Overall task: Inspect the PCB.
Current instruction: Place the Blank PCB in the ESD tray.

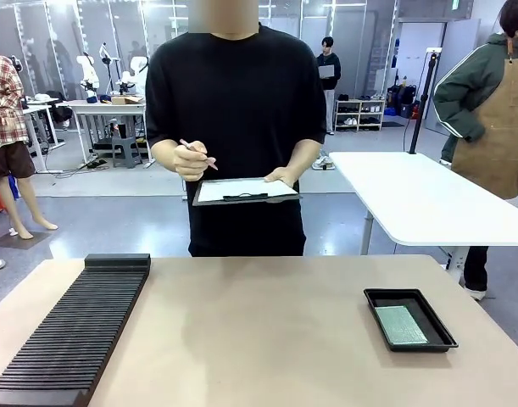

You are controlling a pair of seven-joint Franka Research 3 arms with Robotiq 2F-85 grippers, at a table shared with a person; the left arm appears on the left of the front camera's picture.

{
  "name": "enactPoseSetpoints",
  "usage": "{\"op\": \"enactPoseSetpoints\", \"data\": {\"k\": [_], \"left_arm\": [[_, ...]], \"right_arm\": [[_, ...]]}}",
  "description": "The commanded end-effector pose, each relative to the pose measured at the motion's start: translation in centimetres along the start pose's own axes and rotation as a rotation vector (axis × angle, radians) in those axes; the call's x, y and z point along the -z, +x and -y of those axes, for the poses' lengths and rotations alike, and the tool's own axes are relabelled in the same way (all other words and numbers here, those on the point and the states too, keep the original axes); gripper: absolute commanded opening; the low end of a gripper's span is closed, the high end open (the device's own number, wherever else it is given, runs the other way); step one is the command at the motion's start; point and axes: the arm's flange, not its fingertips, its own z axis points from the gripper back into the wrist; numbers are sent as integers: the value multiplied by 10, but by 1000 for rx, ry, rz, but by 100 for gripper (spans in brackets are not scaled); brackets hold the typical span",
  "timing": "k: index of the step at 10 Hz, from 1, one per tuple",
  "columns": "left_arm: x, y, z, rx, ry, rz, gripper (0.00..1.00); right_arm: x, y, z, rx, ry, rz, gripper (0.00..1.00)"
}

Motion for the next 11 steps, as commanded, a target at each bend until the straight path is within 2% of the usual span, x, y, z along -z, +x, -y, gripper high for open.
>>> {"op": "enactPoseSetpoints", "data": {"k": [1, 3, 11], "left_arm": [[-1, 1, 3, -5, 1, -9, 100], [-1, 1, 3, -5, 1, -9, 100], [-1, 1, 3, -5, 1, -9, 100]], "right_arm": [[0, -7, 1, -9, -16, -11, 100], [1, -4, -1, 22, 19, 5, 100], [1, -1, 1, 2, -4, -3, 100]]}}
